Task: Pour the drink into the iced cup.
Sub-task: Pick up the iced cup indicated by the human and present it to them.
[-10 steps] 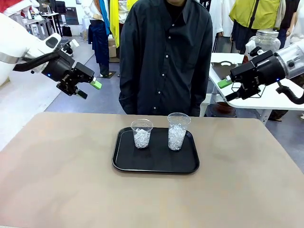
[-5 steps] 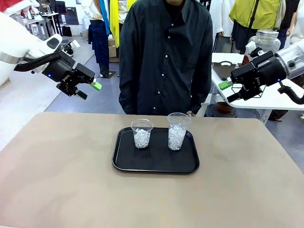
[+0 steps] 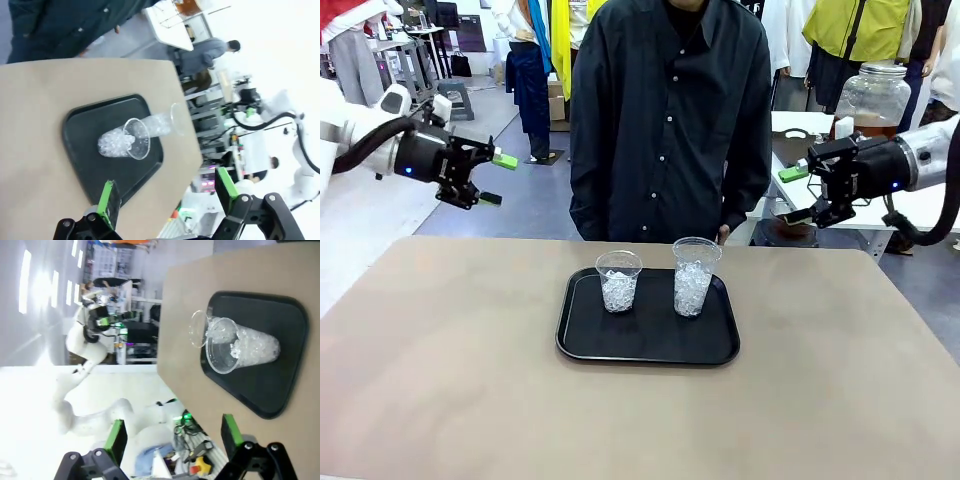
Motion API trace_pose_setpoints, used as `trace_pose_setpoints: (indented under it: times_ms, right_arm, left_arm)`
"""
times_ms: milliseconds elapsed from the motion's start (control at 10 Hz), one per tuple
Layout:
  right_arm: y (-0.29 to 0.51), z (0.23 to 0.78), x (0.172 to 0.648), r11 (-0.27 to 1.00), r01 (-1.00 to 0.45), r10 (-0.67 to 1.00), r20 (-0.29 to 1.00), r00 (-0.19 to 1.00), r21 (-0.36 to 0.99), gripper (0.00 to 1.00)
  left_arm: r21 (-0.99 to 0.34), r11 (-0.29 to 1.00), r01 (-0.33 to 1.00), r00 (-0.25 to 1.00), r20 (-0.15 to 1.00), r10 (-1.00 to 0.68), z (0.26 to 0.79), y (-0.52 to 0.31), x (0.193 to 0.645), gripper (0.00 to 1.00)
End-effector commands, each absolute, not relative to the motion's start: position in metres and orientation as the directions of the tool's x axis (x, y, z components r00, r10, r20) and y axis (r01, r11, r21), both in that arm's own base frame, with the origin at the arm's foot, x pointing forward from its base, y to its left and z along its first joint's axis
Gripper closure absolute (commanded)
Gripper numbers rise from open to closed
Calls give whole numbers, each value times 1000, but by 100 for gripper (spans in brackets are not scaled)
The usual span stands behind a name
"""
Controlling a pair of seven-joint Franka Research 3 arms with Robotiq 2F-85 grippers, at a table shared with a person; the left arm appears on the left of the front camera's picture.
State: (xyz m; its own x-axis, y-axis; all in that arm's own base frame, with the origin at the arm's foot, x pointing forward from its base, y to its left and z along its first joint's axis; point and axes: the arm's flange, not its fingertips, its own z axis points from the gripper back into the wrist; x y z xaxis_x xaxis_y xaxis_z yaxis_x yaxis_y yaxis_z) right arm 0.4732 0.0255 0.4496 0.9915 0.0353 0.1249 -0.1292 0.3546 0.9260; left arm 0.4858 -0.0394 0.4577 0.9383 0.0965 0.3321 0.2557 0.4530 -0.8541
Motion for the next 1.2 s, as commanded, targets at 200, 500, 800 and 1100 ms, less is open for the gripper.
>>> trace_pose_setpoints:
  times_ms: [200, 500, 800, 1100]
  right_arm:
    - [4, 417, 491, 201, -18, -14, 21, 1000, 979, 0]
    - [-3, 385, 497, 154, 22, -25, -19, 1000, 988, 0]
    - [-6, 370, 504, 127, 37, 0, -37, 999, 991, 0]
    - [-6, 373, 501, 133, 44, 15, -46, 999, 990, 0]
  left_arm:
    - [-951, 258, 169, 976, 197, 87, 410, -24, 505, 0]
    - [-992, 123, 29, 998, 35, 54, 377, -15, 517, 0]
    - [-998, 42, -37, 999, -36, 30, 360, -12, 527, 0]
    - [-994, 104, -27, 998, -21, 55, 369, -20, 524, 0]
